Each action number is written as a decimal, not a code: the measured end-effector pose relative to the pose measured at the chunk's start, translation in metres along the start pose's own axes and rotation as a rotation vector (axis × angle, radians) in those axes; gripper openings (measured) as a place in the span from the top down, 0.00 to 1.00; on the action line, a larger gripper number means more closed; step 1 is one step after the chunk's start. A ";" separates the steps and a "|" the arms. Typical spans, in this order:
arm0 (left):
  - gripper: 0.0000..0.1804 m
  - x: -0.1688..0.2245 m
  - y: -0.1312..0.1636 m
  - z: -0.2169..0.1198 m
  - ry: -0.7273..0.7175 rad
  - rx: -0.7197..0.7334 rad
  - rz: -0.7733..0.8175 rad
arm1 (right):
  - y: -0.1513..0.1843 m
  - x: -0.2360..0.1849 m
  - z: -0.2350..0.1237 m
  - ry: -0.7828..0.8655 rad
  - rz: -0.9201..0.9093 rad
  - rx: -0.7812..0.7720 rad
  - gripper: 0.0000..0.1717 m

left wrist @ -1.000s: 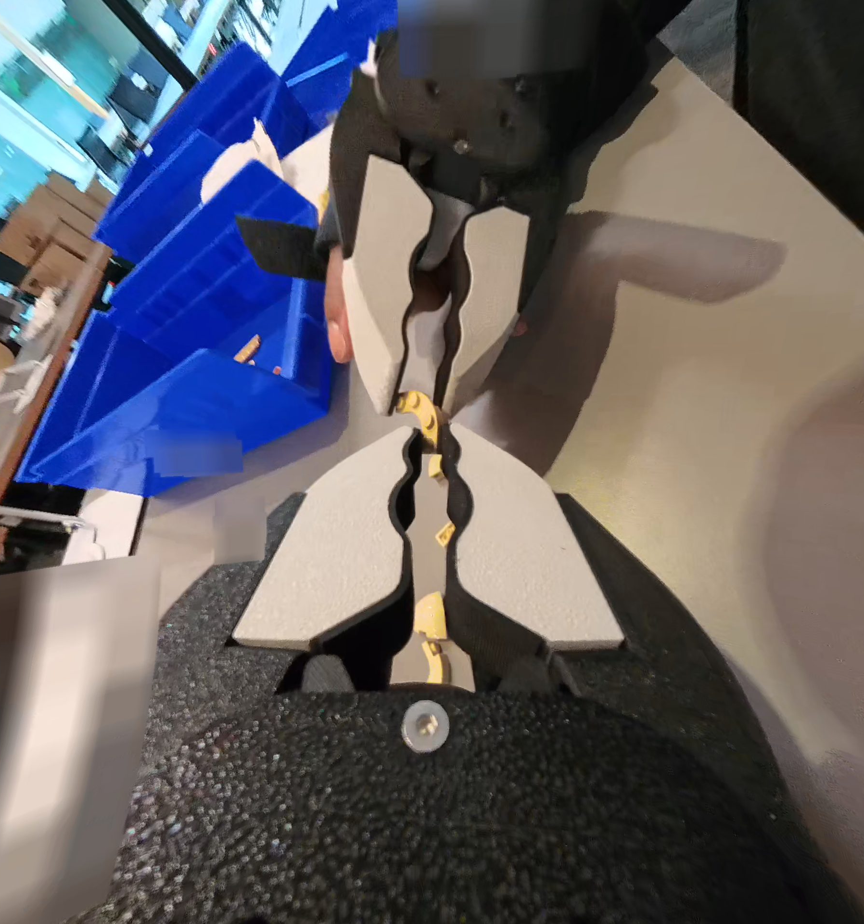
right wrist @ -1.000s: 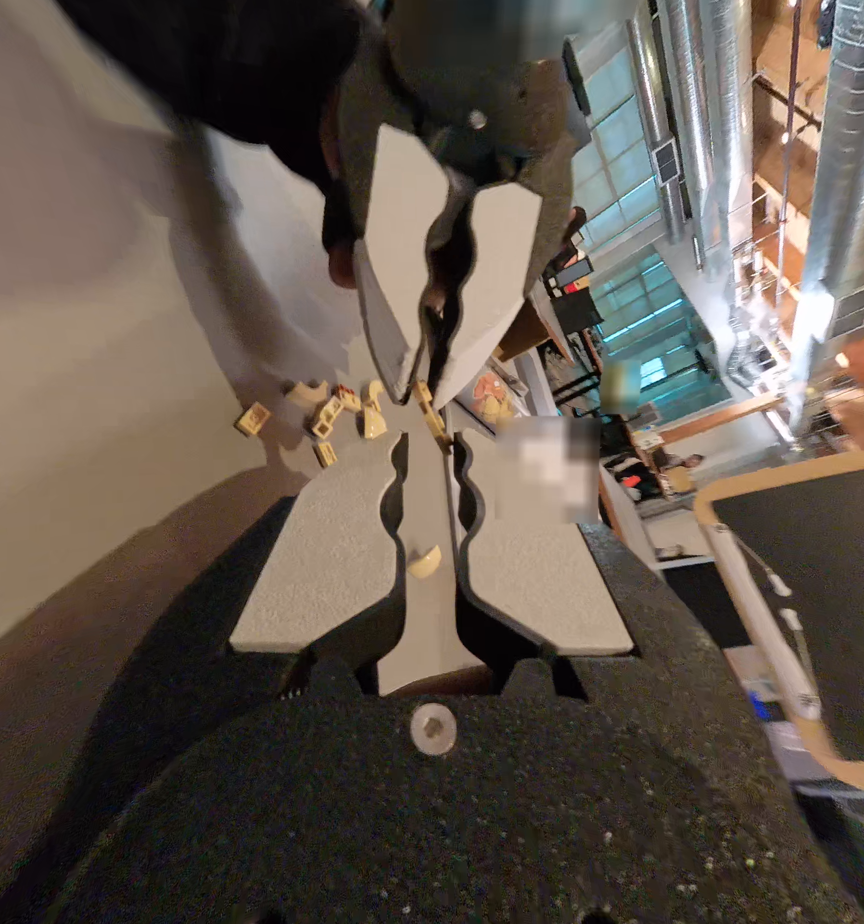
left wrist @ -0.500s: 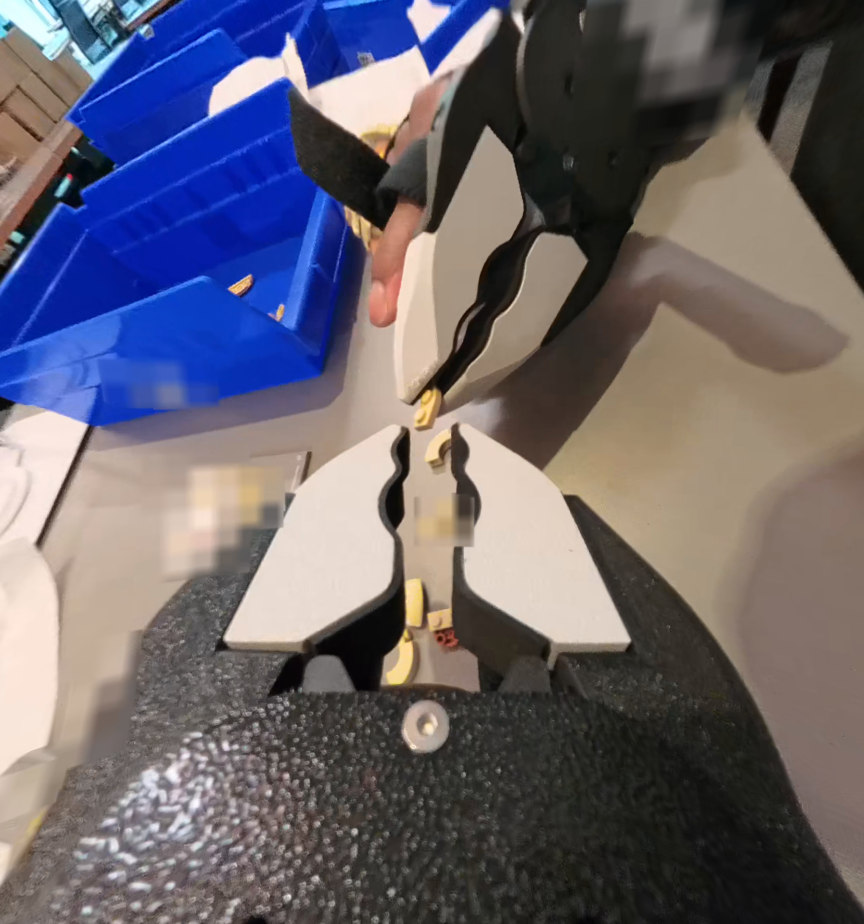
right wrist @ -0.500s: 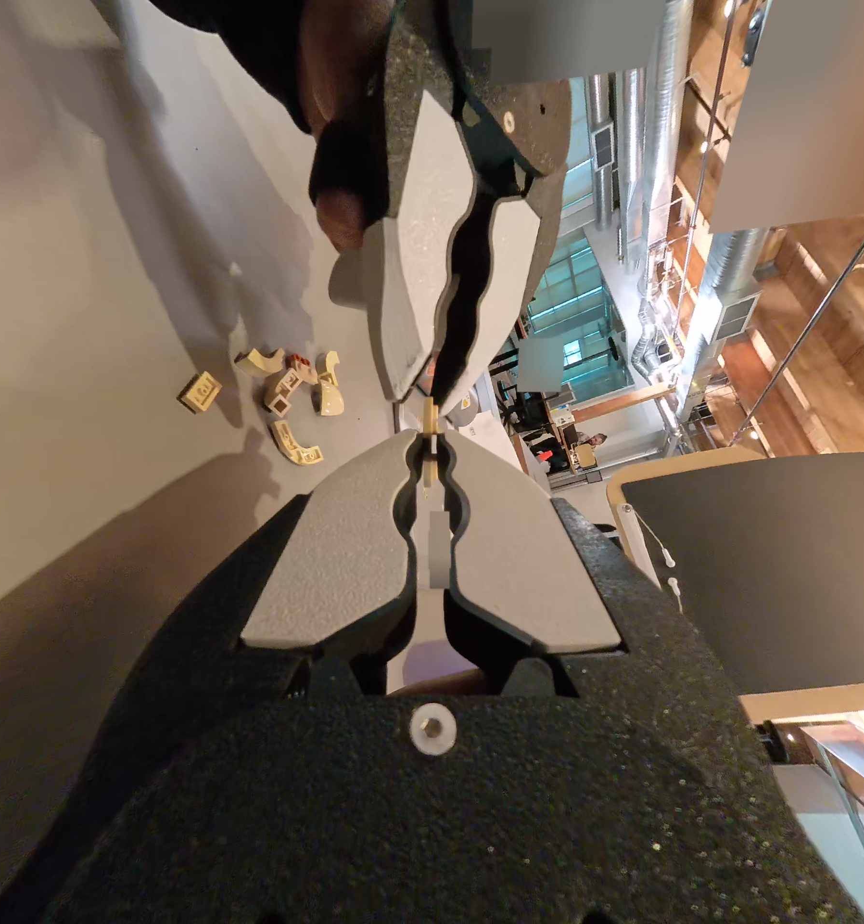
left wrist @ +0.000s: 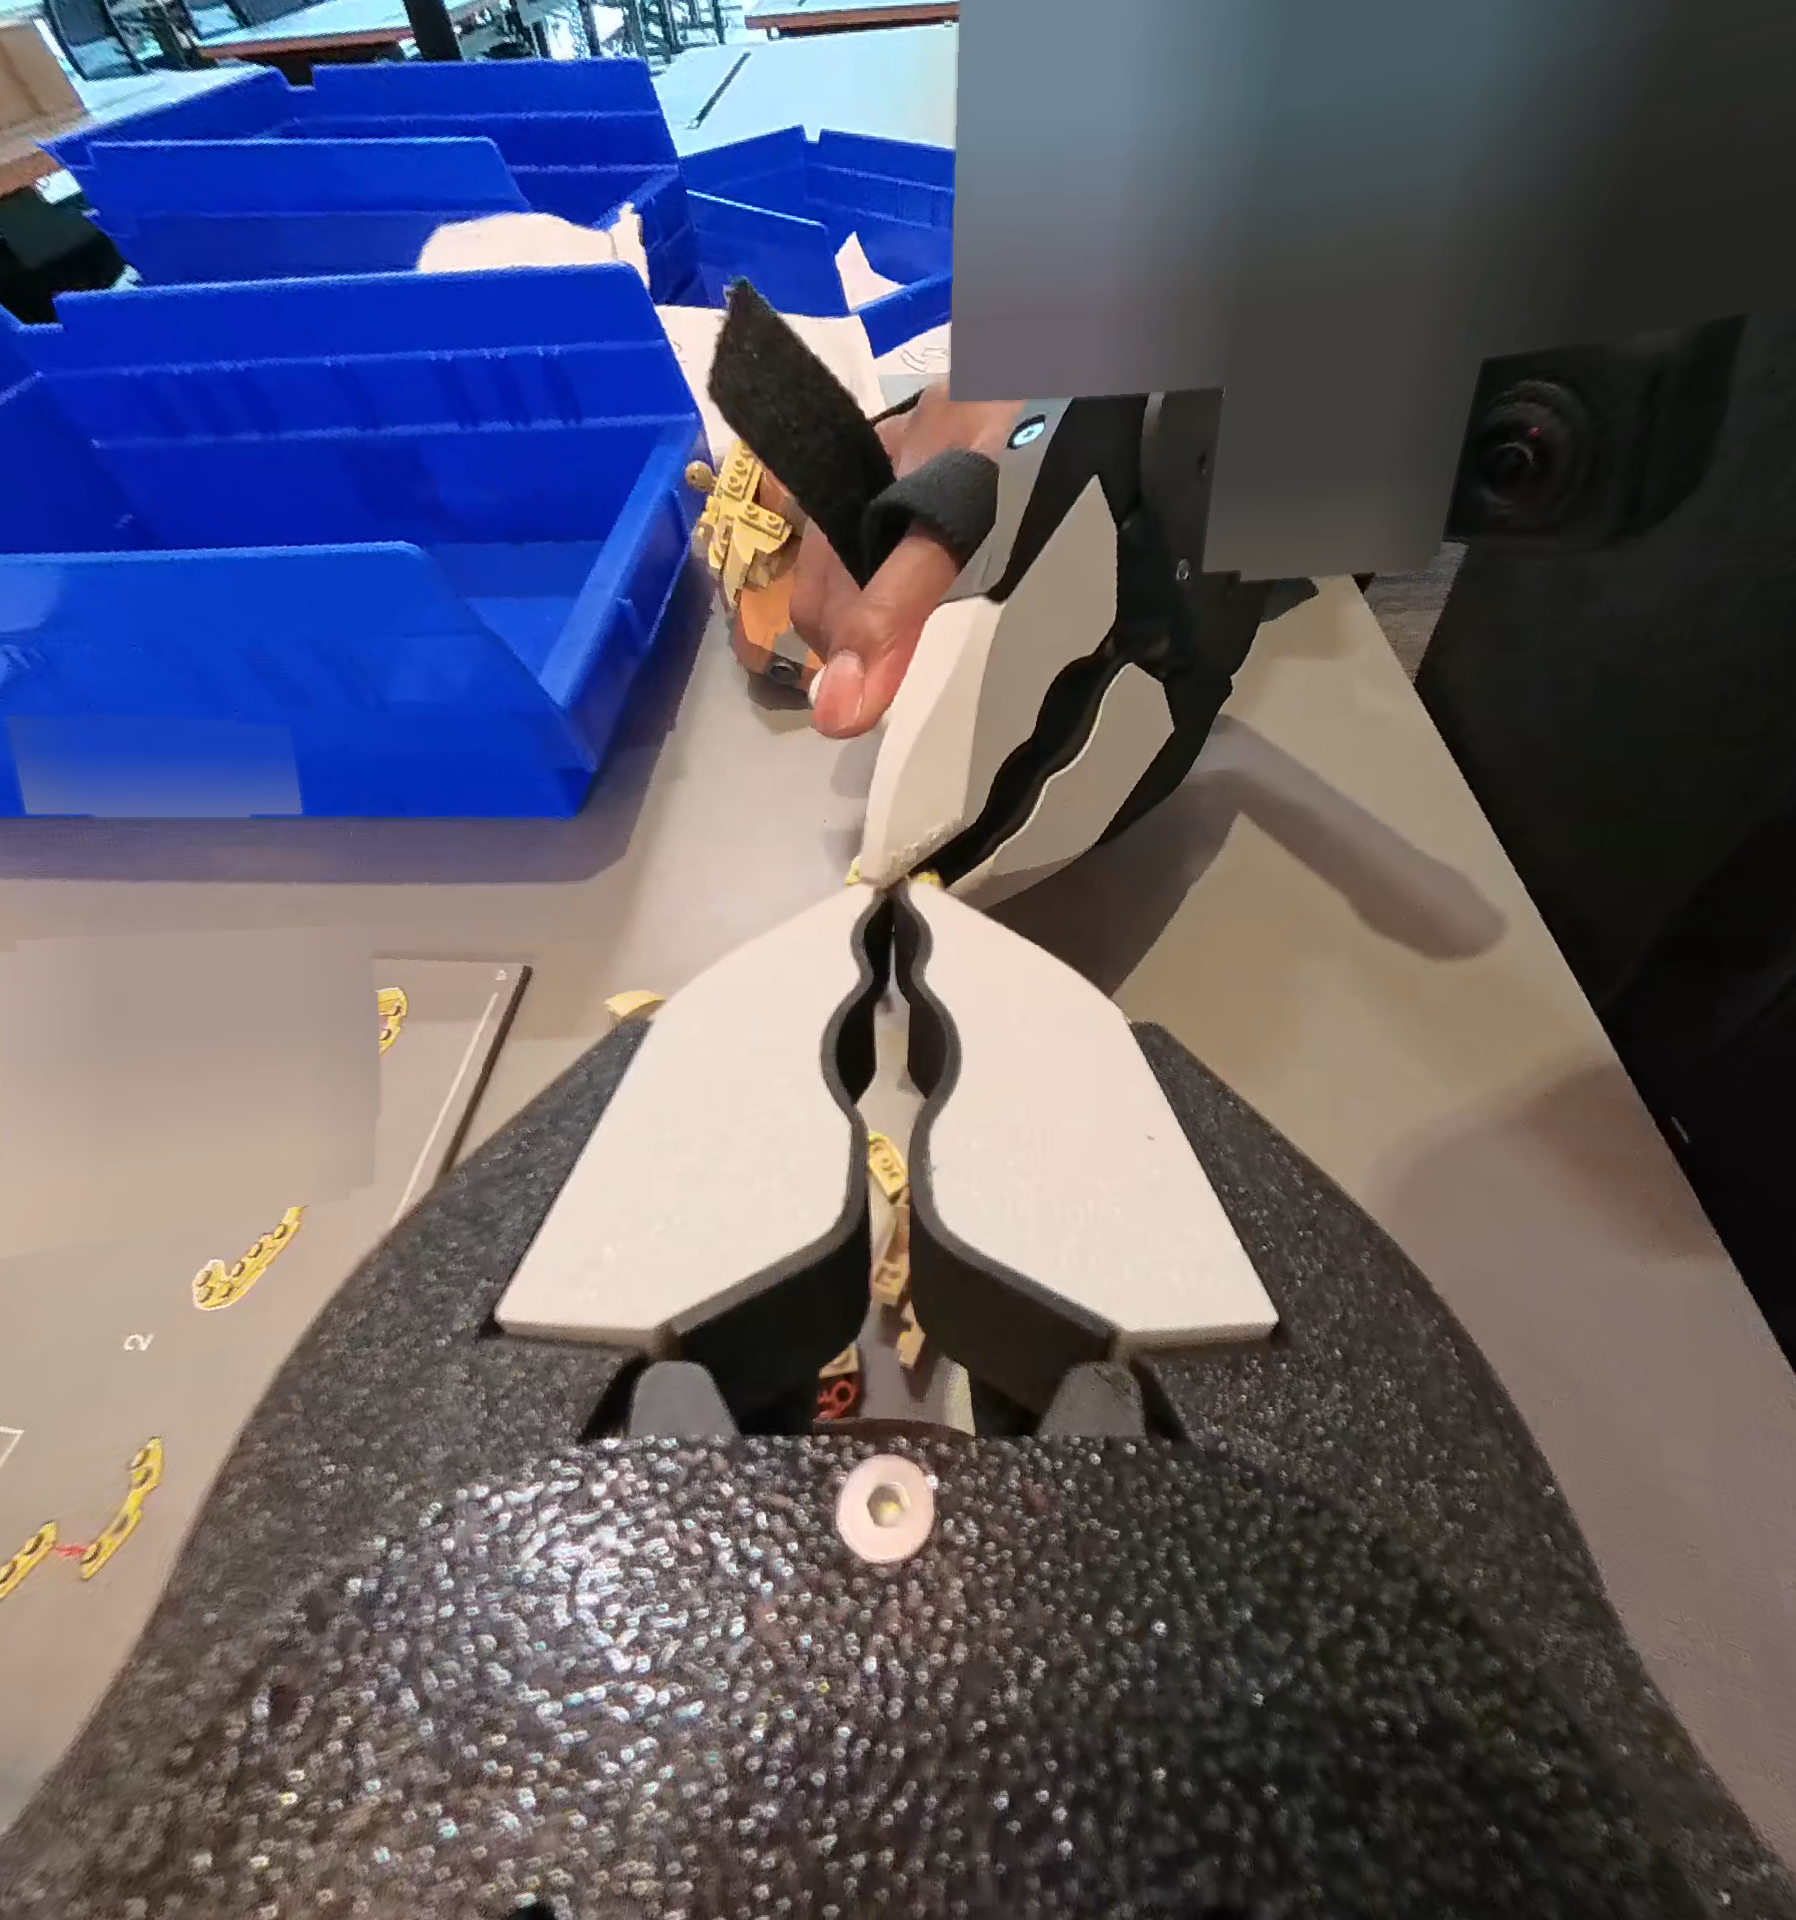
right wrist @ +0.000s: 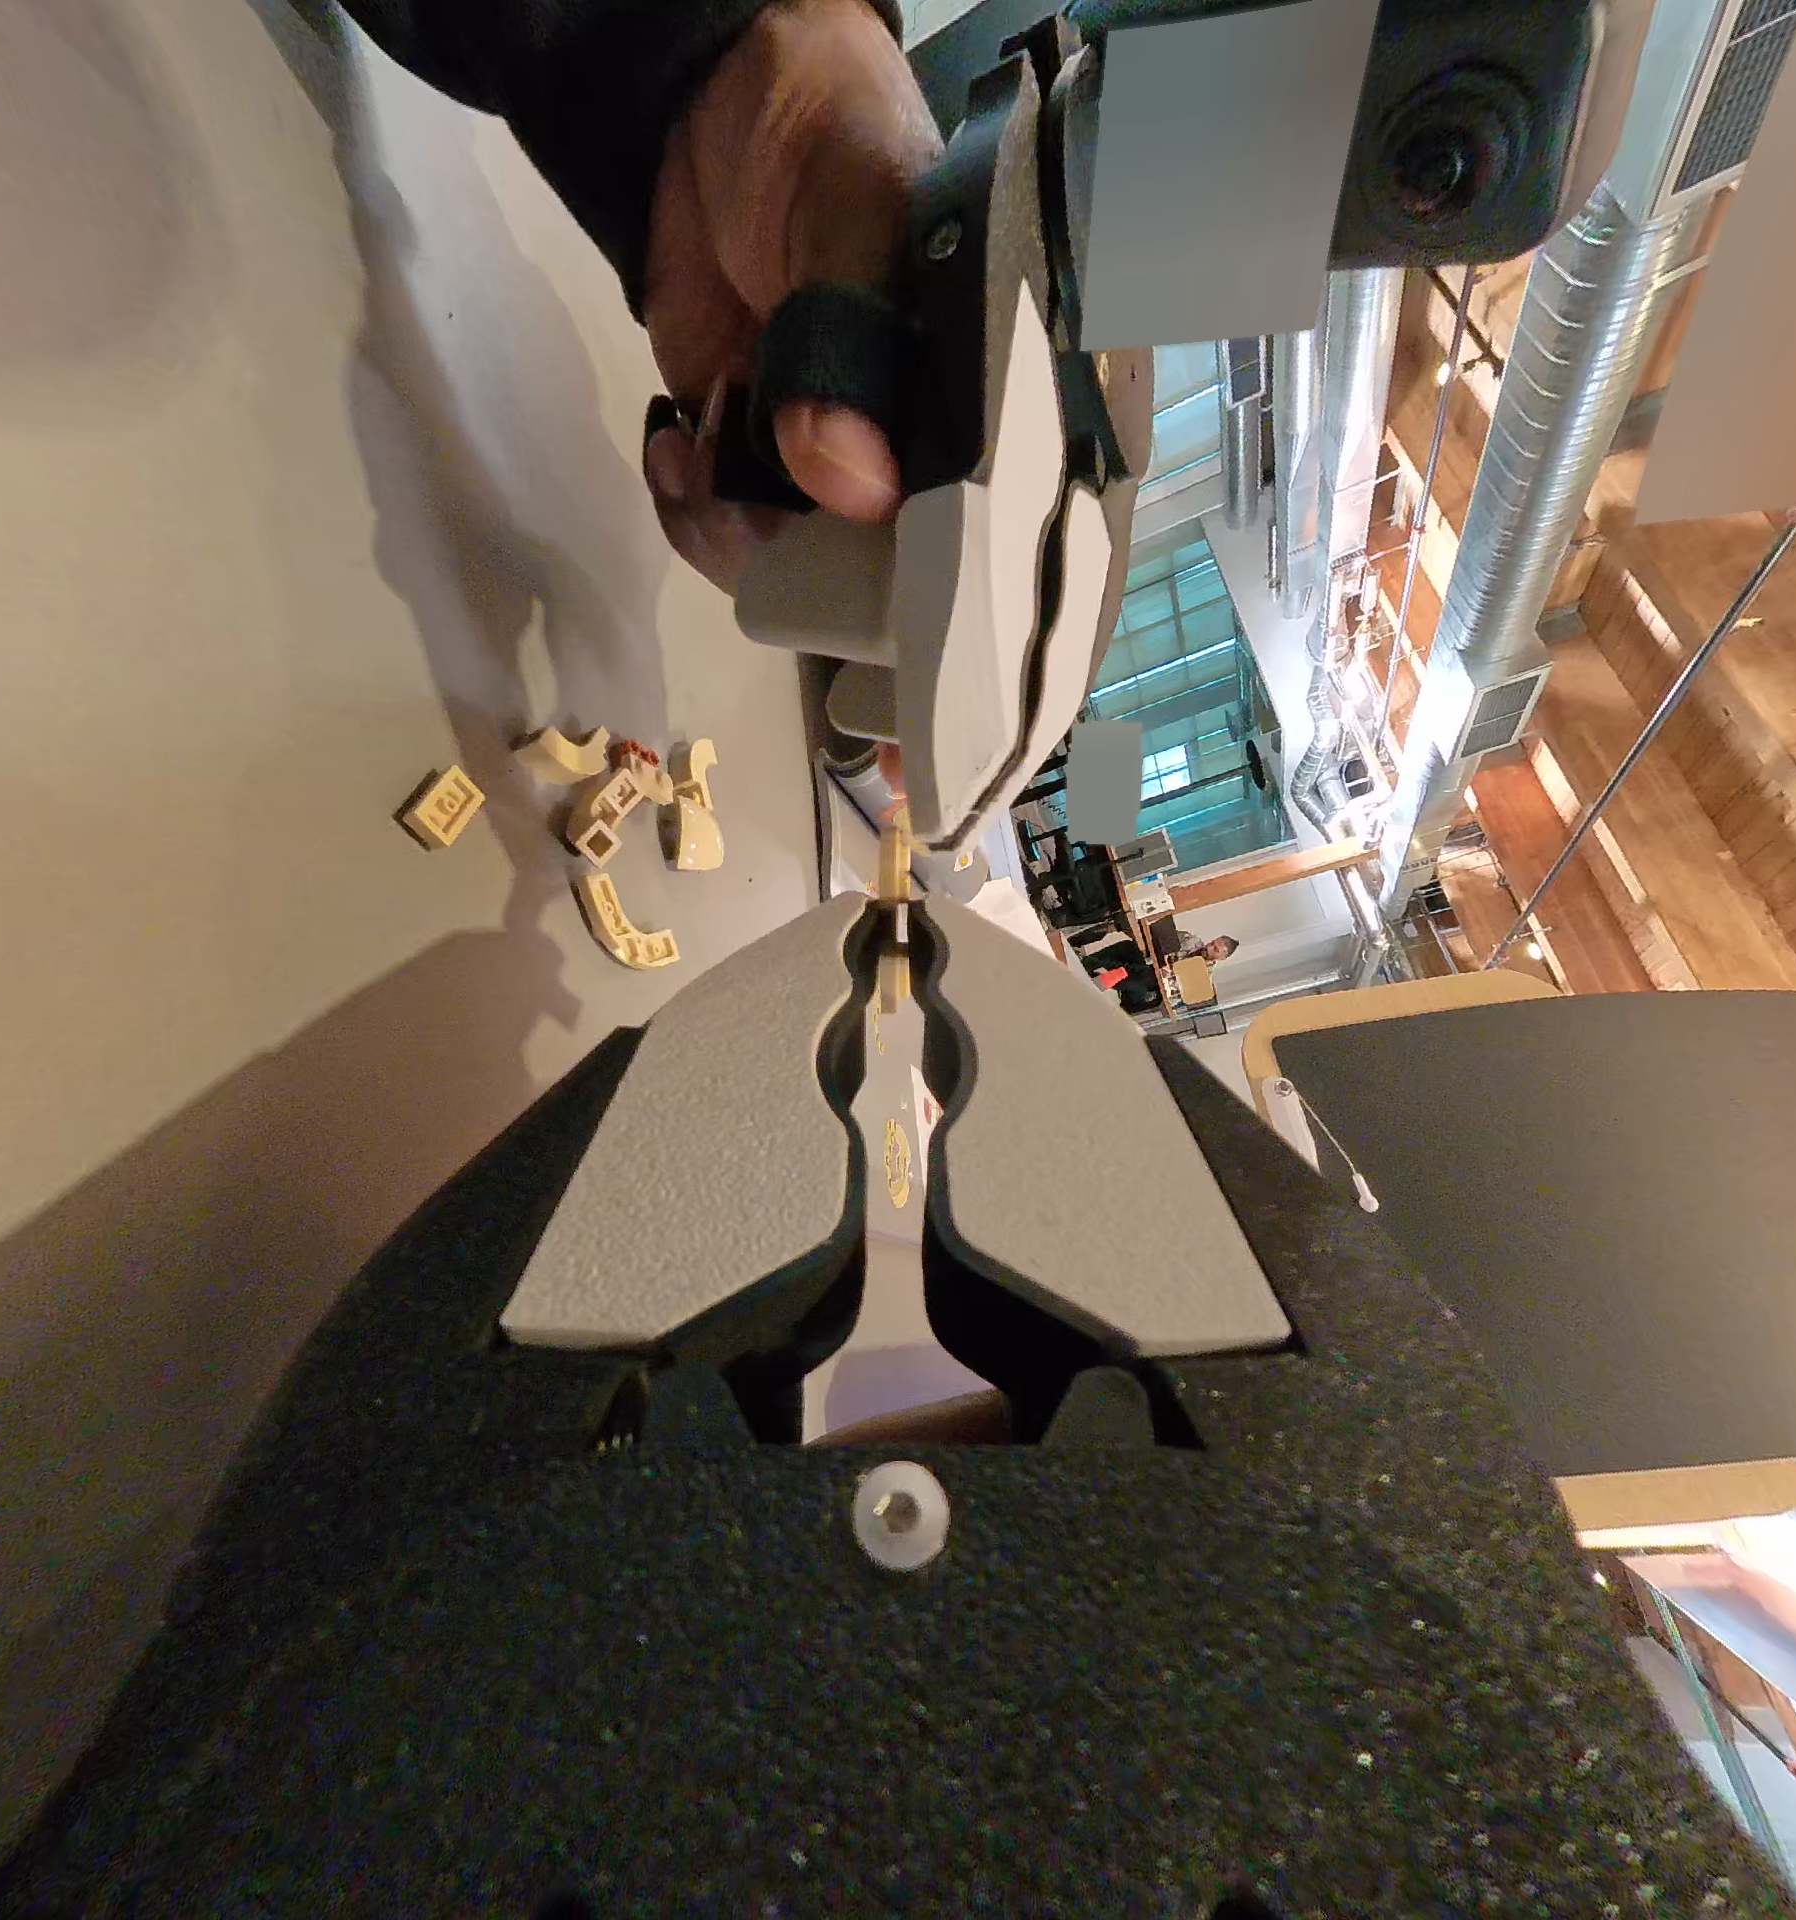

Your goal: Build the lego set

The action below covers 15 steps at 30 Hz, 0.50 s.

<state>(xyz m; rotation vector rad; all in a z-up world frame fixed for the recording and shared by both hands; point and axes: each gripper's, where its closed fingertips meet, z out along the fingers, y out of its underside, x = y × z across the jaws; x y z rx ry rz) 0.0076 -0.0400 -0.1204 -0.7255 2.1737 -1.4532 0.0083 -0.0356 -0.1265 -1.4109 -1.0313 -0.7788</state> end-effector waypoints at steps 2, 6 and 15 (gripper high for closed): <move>0.93 -0.003 0.000 -0.002 -0.003 0.006 -0.019 | -0.001 0.001 -0.001 0.007 0.002 0.006 0.97; 0.92 0.004 0.007 0.001 0.068 -0.010 -0.082 | -0.003 0.002 -0.001 0.011 0.007 0.018 0.98; 0.96 0.001 0.004 0.006 0.042 0.024 -0.078 | 0.003 0.005 0.001 0.037 -0.007 -0.030 0.97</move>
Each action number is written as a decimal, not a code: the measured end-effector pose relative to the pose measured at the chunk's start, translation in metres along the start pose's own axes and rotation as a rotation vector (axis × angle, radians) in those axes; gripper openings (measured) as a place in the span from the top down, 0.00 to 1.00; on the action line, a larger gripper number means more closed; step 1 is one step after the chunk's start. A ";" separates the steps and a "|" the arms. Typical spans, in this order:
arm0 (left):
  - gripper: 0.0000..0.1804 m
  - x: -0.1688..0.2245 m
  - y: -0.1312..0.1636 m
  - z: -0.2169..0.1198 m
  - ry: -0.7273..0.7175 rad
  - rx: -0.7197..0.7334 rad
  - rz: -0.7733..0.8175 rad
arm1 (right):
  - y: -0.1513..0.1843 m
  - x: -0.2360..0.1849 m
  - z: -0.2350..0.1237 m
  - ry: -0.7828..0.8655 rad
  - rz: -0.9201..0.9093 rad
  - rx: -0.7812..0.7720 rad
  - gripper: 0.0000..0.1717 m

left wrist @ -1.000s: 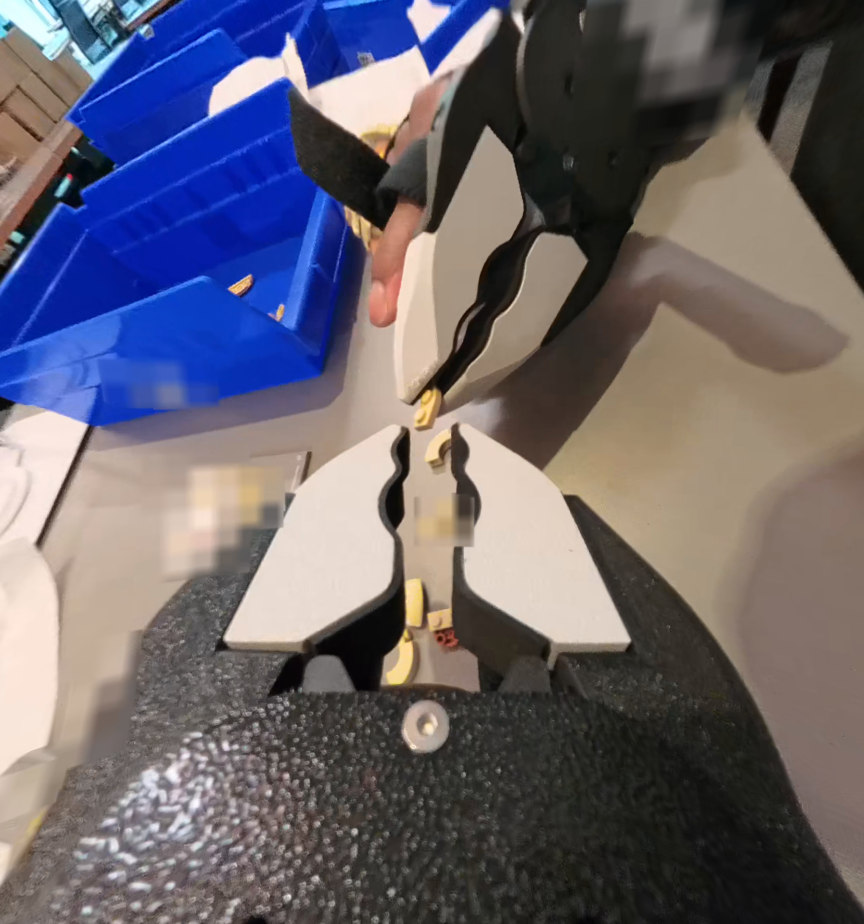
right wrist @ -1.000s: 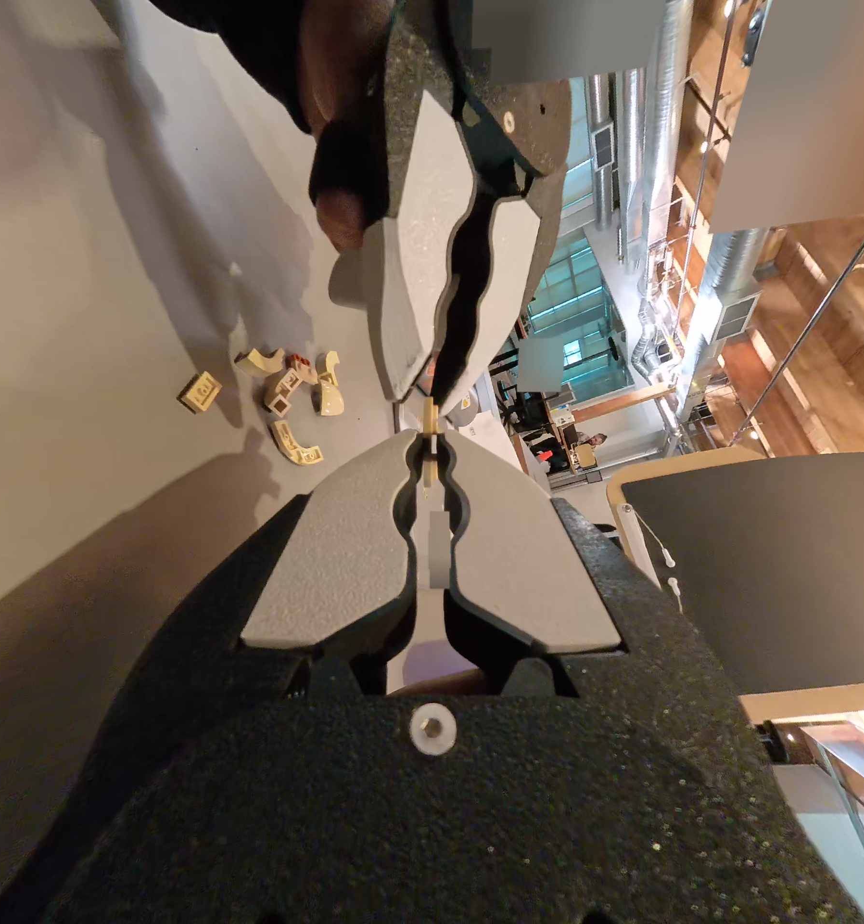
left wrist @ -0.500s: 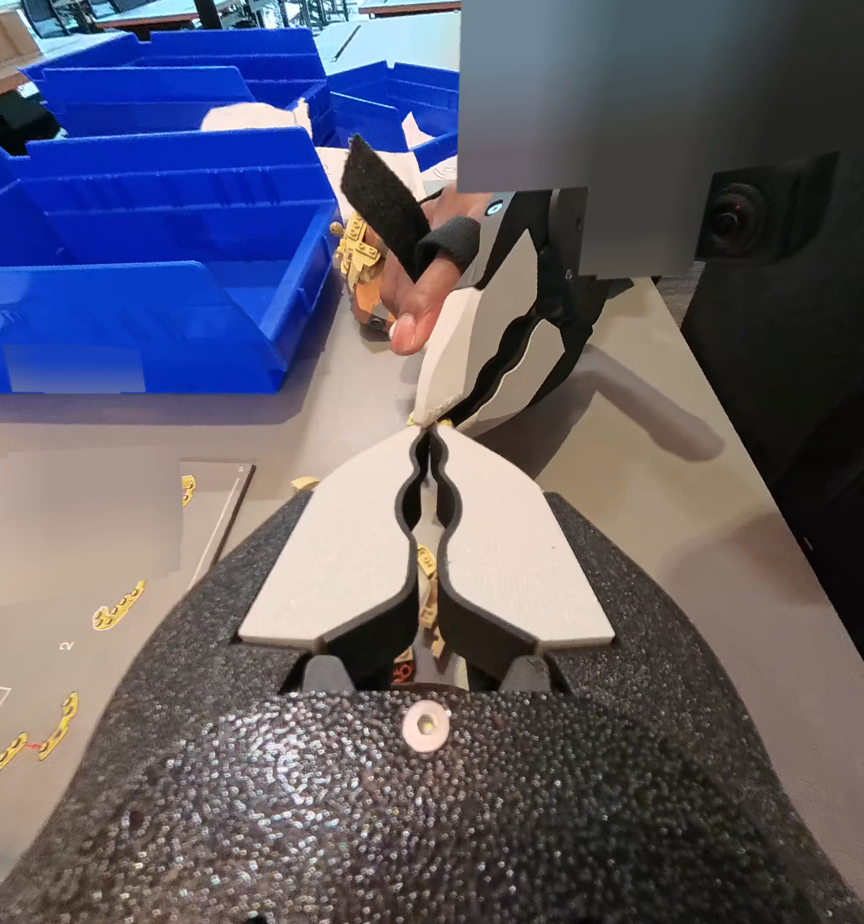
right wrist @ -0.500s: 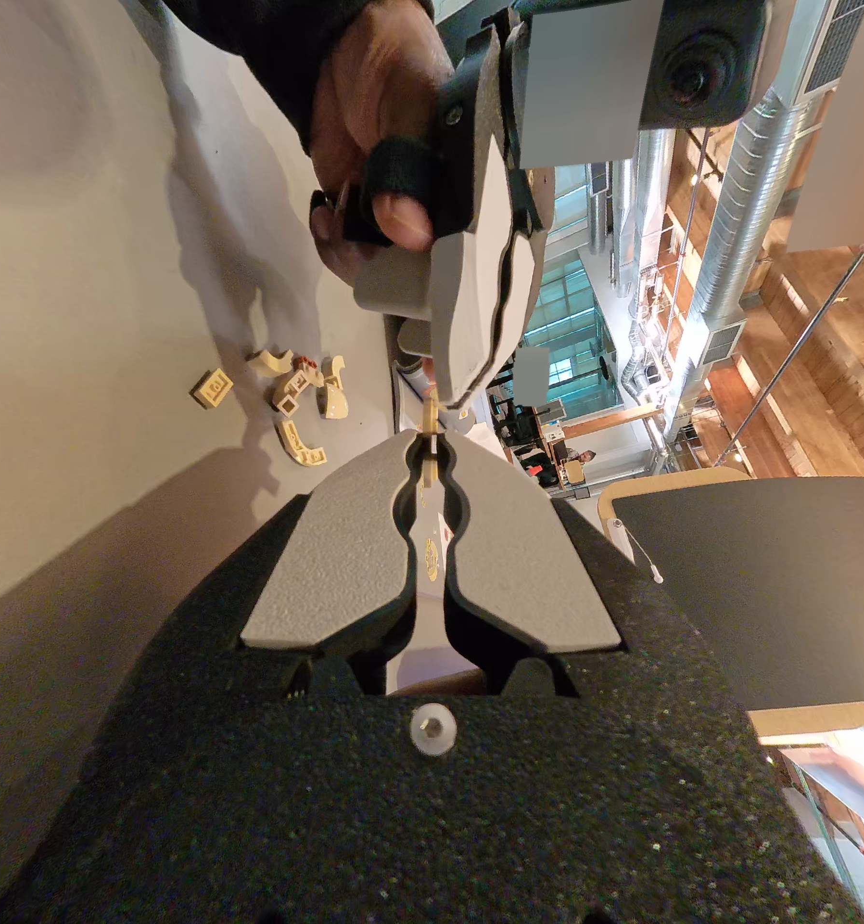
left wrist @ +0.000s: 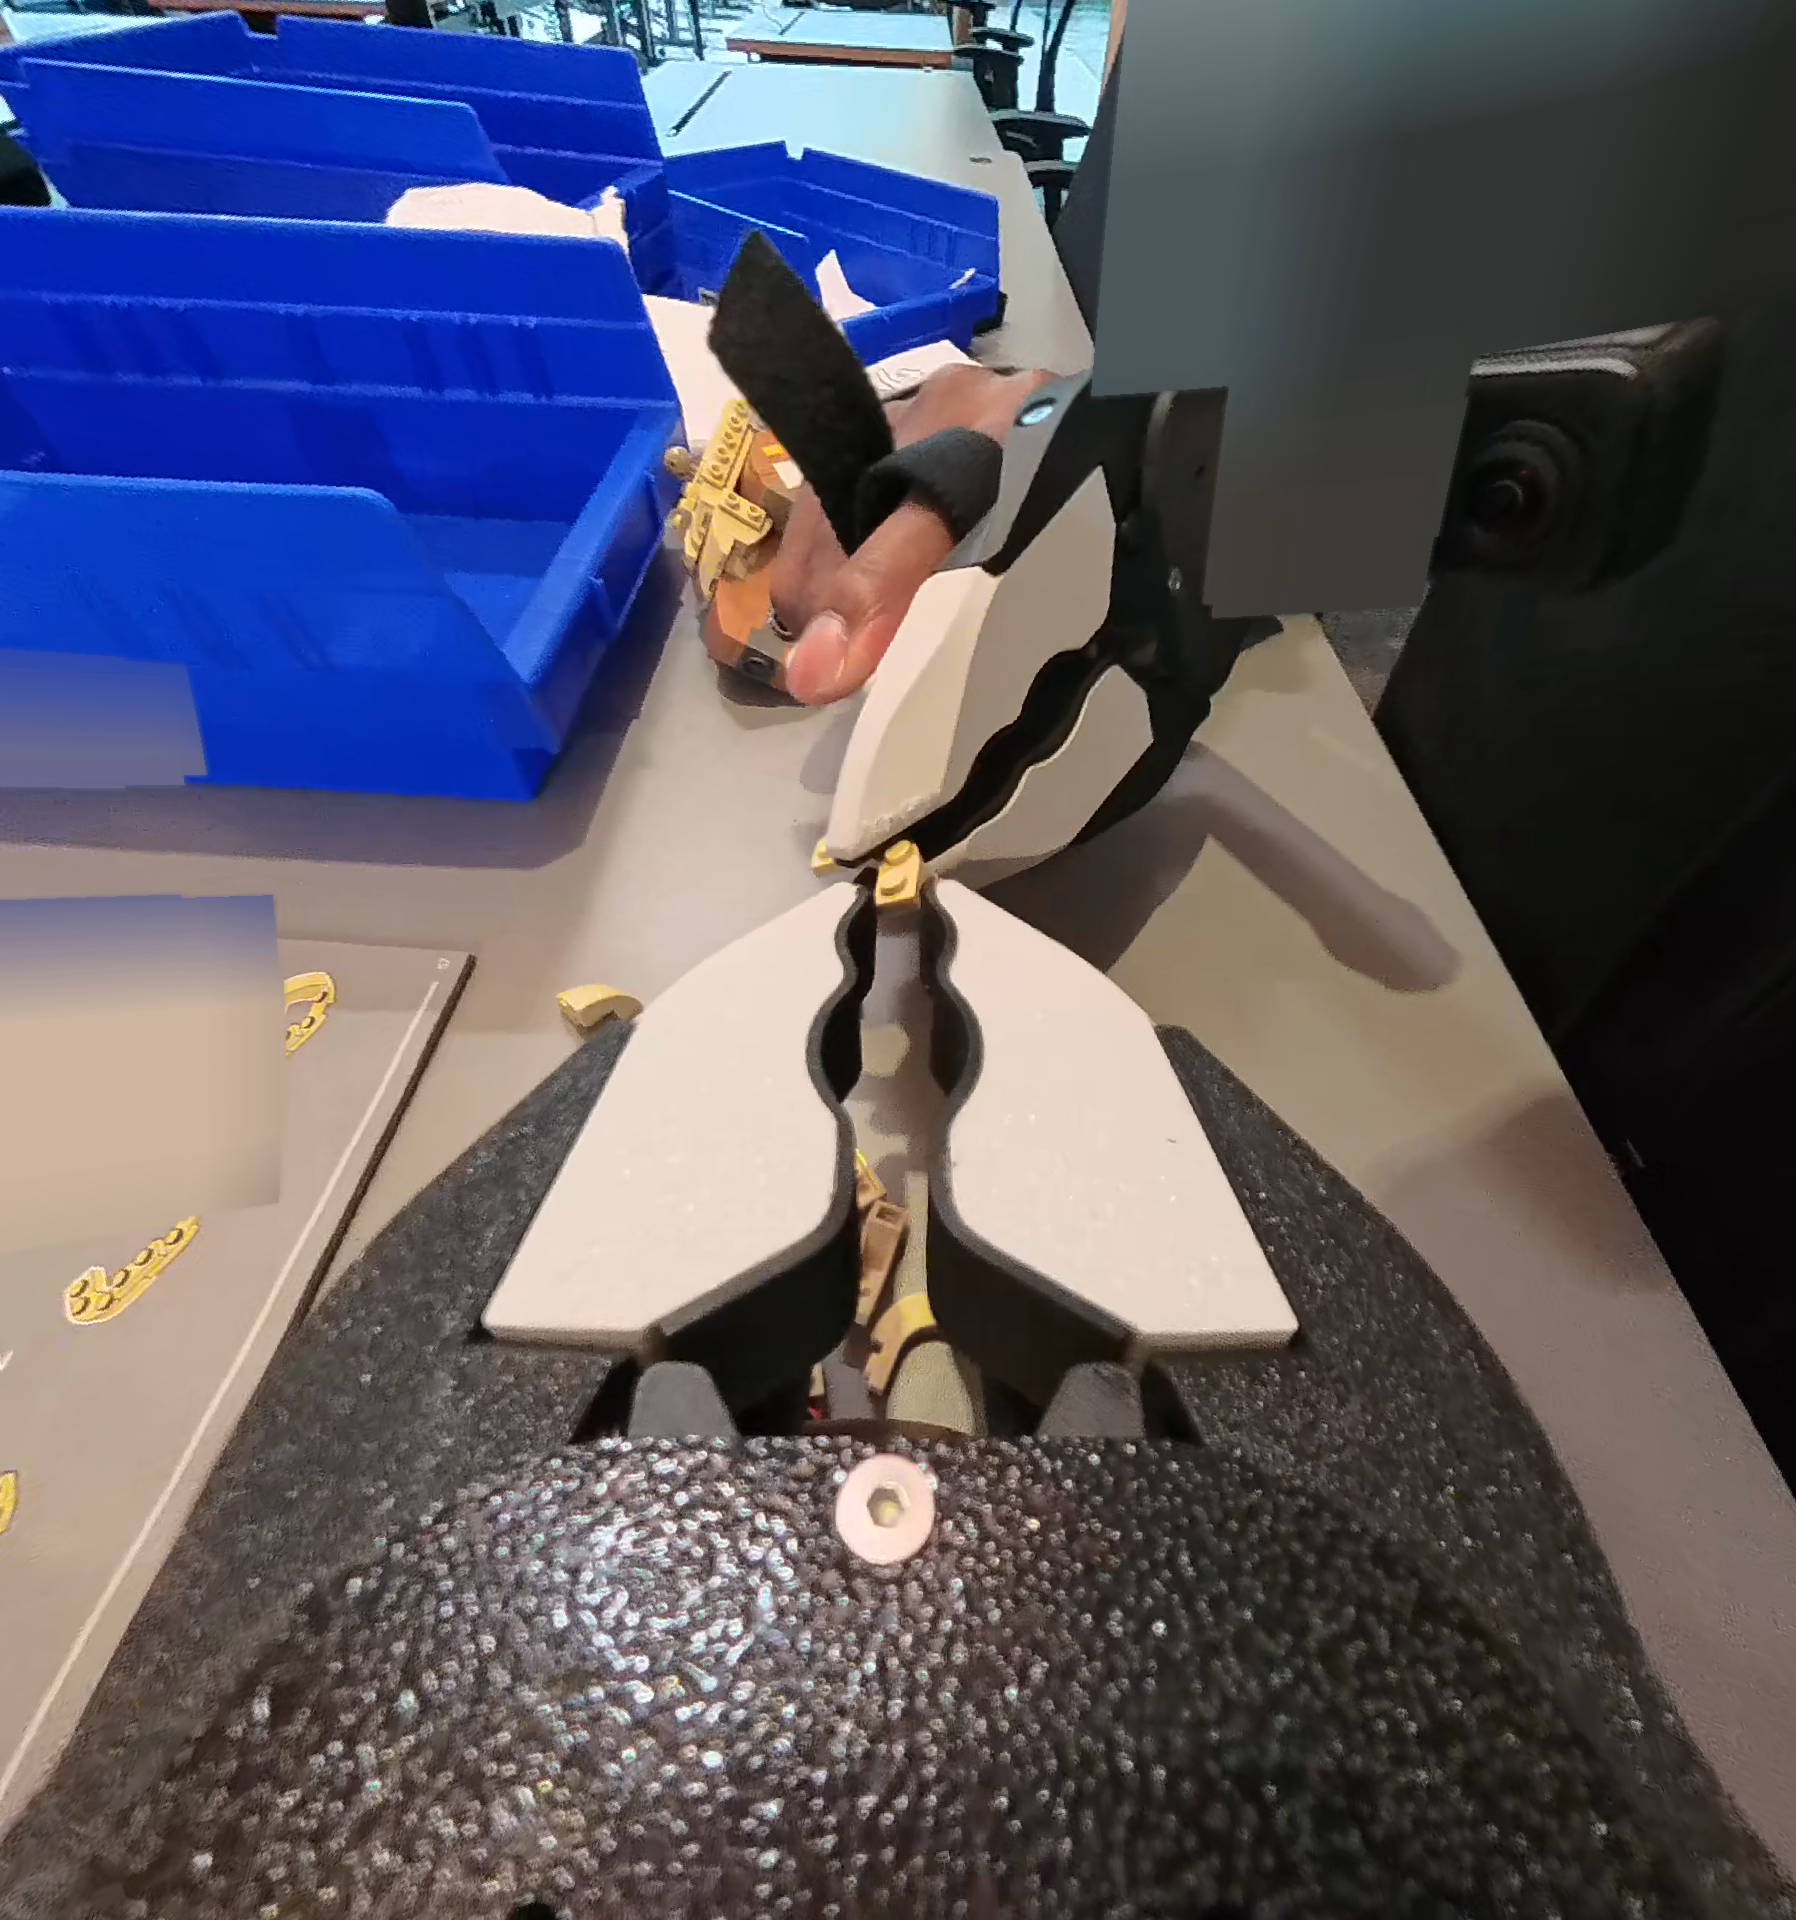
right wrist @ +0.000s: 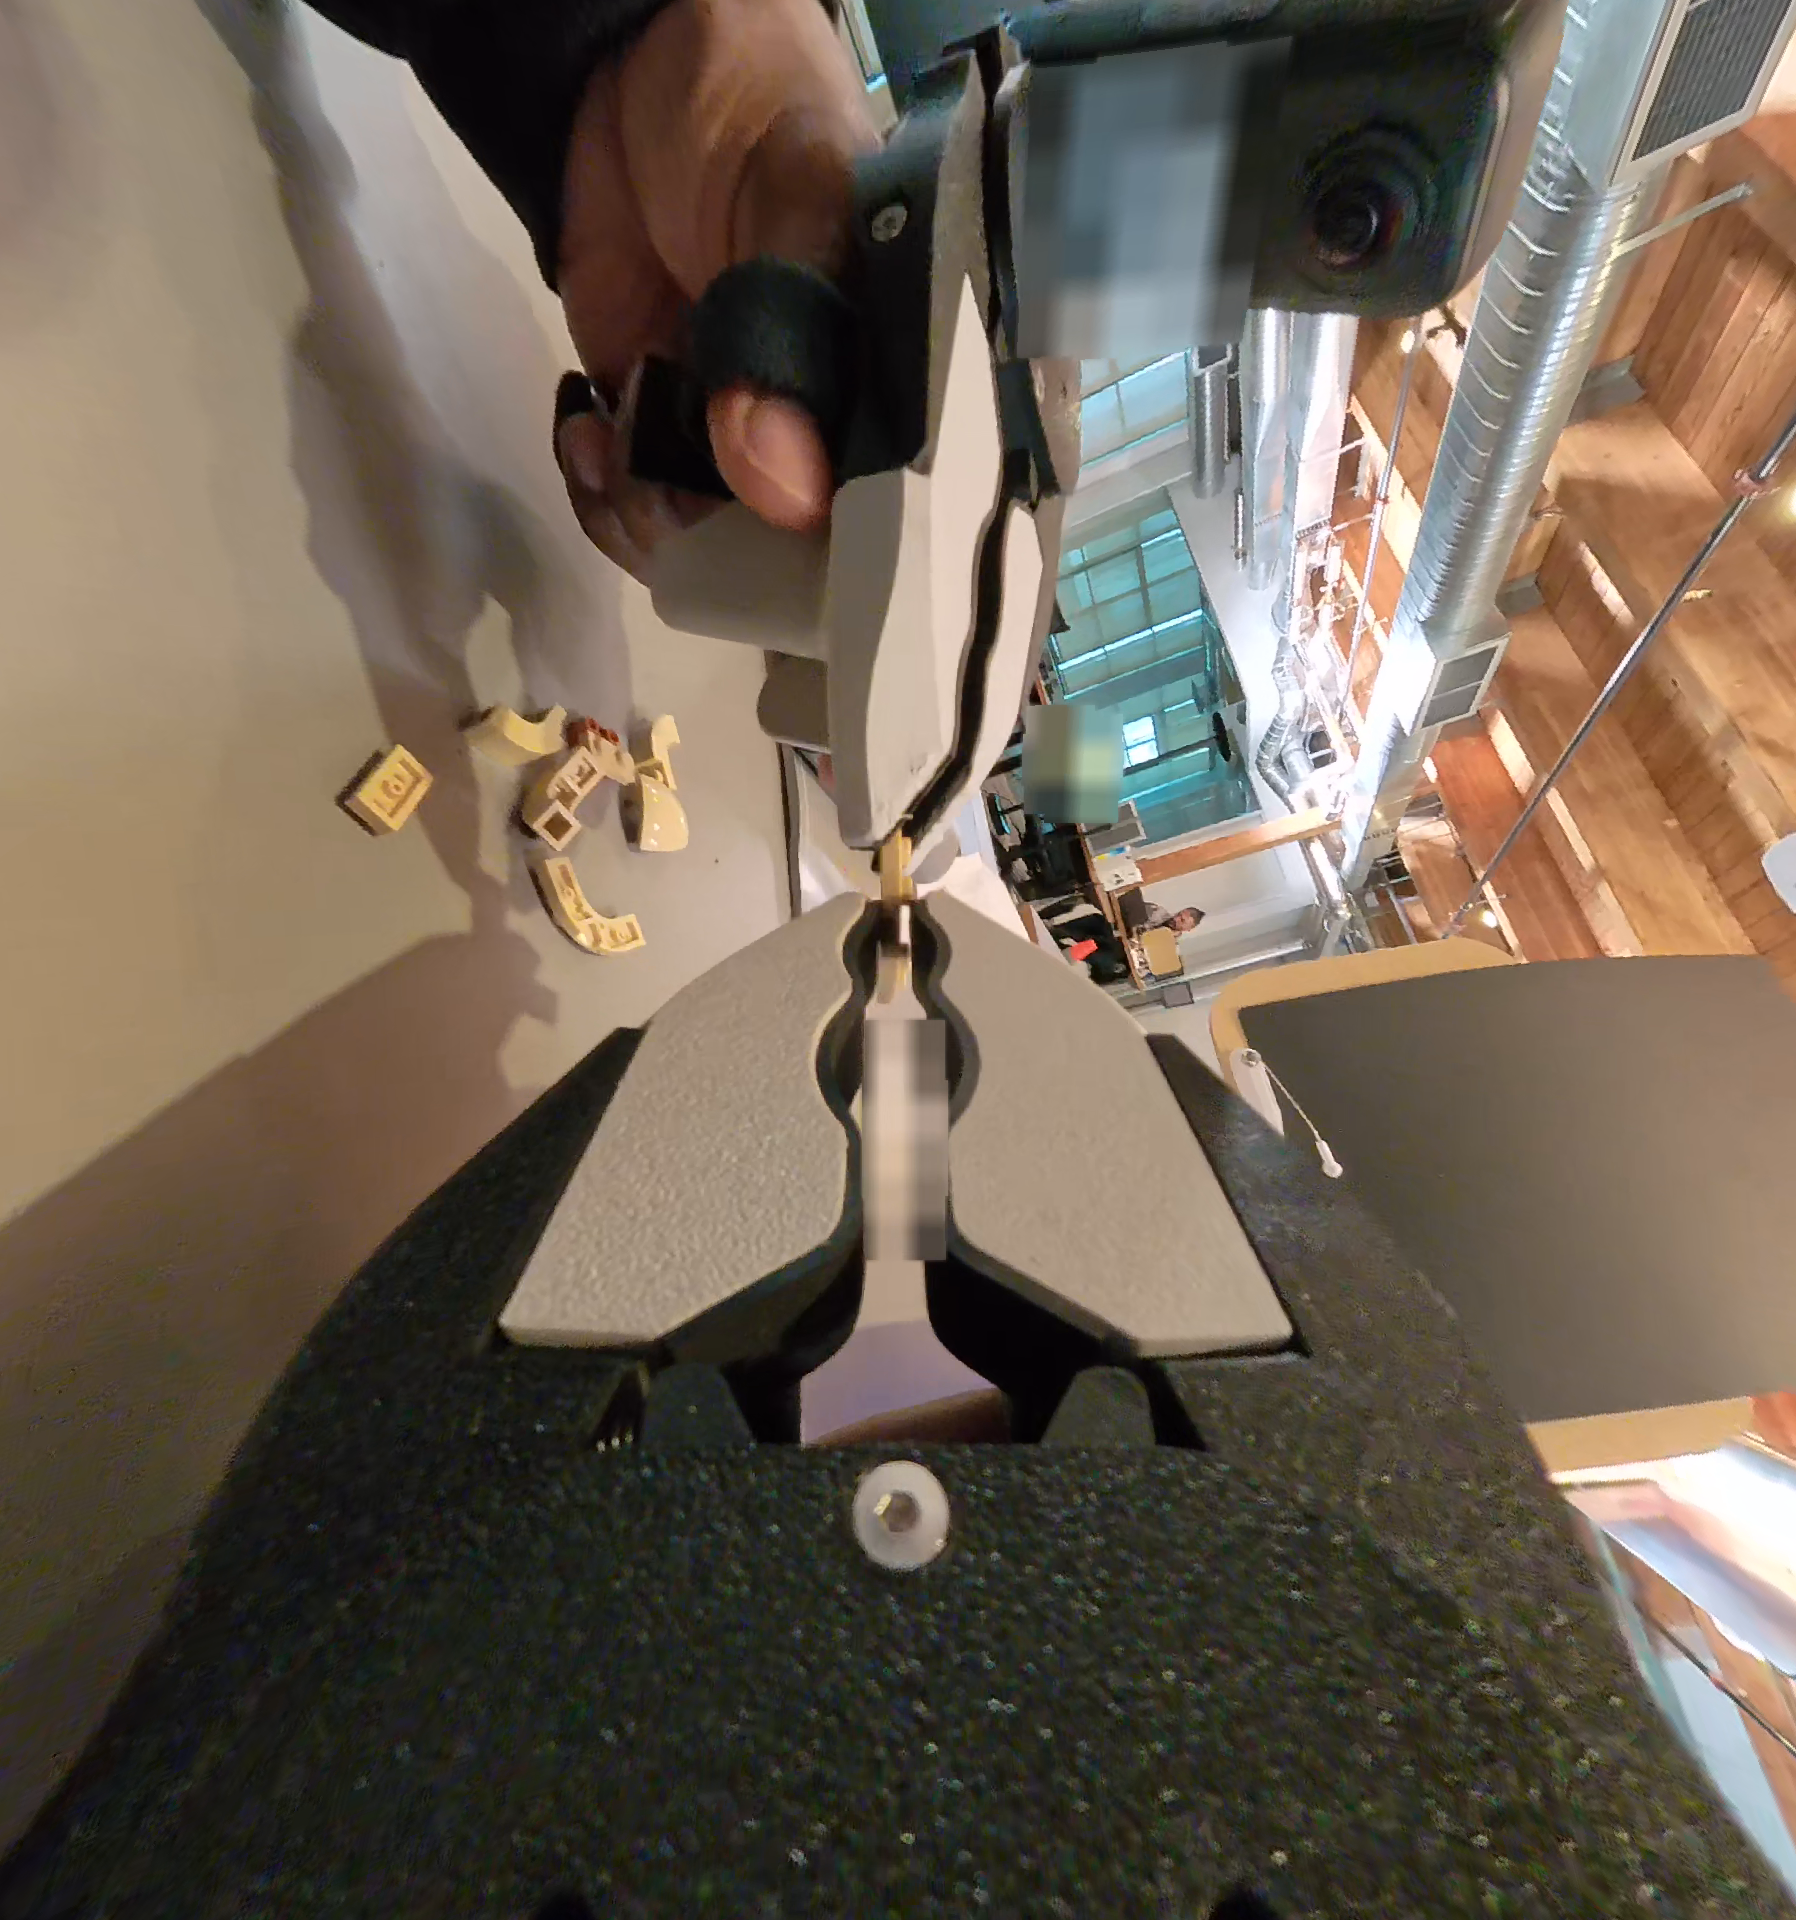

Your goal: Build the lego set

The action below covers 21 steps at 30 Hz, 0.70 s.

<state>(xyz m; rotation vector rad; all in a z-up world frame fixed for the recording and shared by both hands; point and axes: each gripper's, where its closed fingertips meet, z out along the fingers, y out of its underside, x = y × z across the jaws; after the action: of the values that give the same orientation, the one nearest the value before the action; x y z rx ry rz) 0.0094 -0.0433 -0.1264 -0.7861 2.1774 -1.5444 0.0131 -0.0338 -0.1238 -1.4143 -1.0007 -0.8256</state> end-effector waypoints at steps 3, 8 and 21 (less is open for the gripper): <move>0.96 0.000 0.000 0.002 -0.019 -0.009 0.007 | 0.001 0.001 0.001 0.022 -0.033 -0.020 0.96; 0.96 0.000 -0.001 0.006 -0.068 -0.036 0.066 | 0.003 0.005 0.002 0.067 -0.090 -0.052 0.92; 0.96 -0.002 -0.002 0.007 -0.170 -0.091 0.193 | 0.003 0.009 0.004 0.112 -0.163 -0.075 0.95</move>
<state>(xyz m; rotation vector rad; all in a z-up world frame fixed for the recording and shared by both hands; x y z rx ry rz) 0.0154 -0.0478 -0.1265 -0.6852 2.1404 -1.2466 0.0192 -0.0292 -0.1175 -1.3464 -1.0174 -1.0603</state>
